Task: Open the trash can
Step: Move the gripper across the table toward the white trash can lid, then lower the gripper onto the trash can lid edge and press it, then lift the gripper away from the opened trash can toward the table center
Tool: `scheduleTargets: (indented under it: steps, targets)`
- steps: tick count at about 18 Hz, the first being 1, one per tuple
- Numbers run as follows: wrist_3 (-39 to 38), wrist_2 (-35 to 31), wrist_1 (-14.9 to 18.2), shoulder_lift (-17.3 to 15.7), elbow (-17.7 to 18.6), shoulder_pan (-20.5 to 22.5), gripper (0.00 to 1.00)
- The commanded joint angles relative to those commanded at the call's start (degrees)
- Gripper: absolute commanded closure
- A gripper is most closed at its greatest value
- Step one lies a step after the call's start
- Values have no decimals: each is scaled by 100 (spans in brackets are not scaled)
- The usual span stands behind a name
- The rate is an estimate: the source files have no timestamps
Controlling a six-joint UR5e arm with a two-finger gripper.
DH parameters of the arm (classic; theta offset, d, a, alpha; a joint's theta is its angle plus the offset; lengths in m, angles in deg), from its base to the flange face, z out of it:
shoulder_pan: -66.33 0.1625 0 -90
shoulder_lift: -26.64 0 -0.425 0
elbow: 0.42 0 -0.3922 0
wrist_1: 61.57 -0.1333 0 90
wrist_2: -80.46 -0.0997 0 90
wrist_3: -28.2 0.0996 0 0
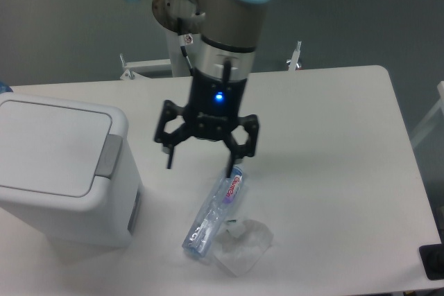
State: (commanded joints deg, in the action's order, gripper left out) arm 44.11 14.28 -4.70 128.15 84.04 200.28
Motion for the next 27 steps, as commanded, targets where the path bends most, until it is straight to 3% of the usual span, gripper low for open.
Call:
scheduleTargets:
  steps: [11, 18, 27]
  targets:
    - [-211, -149, -44, -97, 308, -492, 0]
    - [-256, -158, -97, -211, 588, -519, 0]
    - [-247, -185, -97, -184, 589, -519, 0]
